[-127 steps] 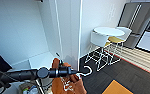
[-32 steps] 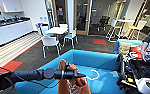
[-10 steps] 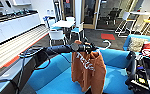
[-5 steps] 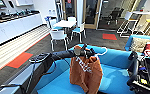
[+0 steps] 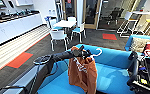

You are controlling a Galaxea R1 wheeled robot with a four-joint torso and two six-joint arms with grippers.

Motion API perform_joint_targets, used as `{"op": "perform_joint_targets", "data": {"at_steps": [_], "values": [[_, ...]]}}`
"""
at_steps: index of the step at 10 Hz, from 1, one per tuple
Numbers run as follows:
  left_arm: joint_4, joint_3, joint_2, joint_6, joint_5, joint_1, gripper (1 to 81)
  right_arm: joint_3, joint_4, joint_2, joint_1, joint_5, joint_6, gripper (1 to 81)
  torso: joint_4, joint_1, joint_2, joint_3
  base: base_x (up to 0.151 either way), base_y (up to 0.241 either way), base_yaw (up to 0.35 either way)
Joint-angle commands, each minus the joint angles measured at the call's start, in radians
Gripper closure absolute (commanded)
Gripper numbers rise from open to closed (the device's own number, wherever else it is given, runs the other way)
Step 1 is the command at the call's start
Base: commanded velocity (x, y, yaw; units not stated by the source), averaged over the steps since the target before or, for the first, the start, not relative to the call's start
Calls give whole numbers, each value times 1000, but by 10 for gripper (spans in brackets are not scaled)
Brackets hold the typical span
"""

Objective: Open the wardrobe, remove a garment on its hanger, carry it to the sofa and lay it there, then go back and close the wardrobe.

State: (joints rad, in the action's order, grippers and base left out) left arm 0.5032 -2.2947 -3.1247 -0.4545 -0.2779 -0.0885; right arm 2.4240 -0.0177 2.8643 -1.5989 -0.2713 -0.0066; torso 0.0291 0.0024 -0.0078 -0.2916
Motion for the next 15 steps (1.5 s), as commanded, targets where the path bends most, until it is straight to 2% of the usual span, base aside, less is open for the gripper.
{"op": "perform_joint_targets", "data": {"at_steps": [1, 2, 4, 6, 7, 9, 10, 13, 15], "values": [[-49, -25, 29, 31, -9, 209, 811, -5, -2, -9, -7, 58, -1, 10, 0, 0, 0, 0, 0, 0, 0], [-48, -25, 59, 31, -9, 195, 811, -5, -4, -6, -5, 58, -1, 10, 0, 0, 0, 0, 0, 0, 0], [-46, -11, 112, 34, -9, 160, 811, -5, -4, -4, -3, 58, -1, 10, 81, 0, 0, 0, 0, 0, 0], [-52, -11, 138, 36, -7, 117, 811, -5, -4, -3, -5, 58, -1, 10, 143, 0, 0, 0, 0, 0, 0], [-80, -9, 144, 36, -7, 95, 811, -5, -2, -4, -5, 57, -1, 10, 79, 0, 0, 0, 0, 0, 0], [-115, -9, 159, 36, -7, 52, 811, -5, -2, -3, -5, 57, -1, 10, 140, 0, 0, 0, 0, 0, 0], [-120, -9, 165, 36, -7, 37, 811, -5, -2, -1, -5, 57, -1, 10, 151, 0, 0, 0, 0, 0, 0], [-140, -9, 202, 36, -4, -1, 811, -5, -2, 2, -4, 57, -1, 10, 151, 0, 0, 0, 0, 0, 0], [-144, -9, 263, 36, 0, -41, 811, -4, -4, 6, -3, 58, -1, 10, 151, 0, 0, 0, 0, 0, 0]]}}
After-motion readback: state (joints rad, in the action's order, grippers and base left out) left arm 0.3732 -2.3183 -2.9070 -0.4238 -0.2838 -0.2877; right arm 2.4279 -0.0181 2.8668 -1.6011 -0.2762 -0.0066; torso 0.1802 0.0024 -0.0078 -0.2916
